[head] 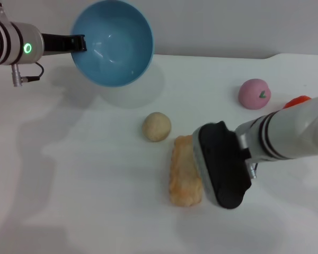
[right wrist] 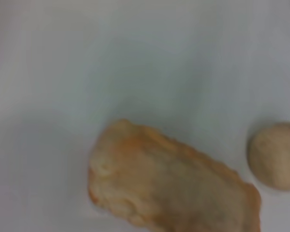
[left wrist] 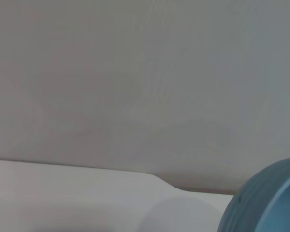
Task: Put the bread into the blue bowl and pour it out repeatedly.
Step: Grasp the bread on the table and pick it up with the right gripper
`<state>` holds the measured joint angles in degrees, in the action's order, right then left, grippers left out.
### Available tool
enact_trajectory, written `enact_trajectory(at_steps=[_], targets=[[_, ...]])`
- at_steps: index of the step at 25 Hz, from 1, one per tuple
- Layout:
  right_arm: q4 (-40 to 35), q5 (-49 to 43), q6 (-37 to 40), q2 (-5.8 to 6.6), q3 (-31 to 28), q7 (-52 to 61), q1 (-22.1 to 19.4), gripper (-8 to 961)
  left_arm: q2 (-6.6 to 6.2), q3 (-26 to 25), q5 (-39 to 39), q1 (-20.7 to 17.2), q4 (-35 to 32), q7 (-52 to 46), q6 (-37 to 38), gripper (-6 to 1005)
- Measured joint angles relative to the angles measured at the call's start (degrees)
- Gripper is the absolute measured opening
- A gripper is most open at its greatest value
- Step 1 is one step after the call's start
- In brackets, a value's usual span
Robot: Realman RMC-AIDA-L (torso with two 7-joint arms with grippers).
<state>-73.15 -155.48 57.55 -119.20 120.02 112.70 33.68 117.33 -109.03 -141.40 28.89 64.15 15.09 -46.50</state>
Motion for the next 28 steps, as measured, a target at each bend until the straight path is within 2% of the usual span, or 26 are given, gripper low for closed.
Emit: enact_trajectory(at_steps=[9, 23, 28], targets=[[1.96, 0.37, -2.96, 0.11, 7.59, -0.03, 1.75, 608, 0.0, -0.92, -0.02, 0.29, -0.41, 0.81, 0.2, 13], [7.9, 3.43, -11.01, 0.13, 11.23, 0.9, 3.4, 602, -0.04, -1.36, -0.01, 0.39, -0.87, 0.91, -0.14, 14], [9.23, 4.63, -11.56, 0.12, 12.67, 1.42, 4.0, 599, -0.66, -1.46, -0.01, 0.81, -1.64, 0.88, -1.82, 14]])
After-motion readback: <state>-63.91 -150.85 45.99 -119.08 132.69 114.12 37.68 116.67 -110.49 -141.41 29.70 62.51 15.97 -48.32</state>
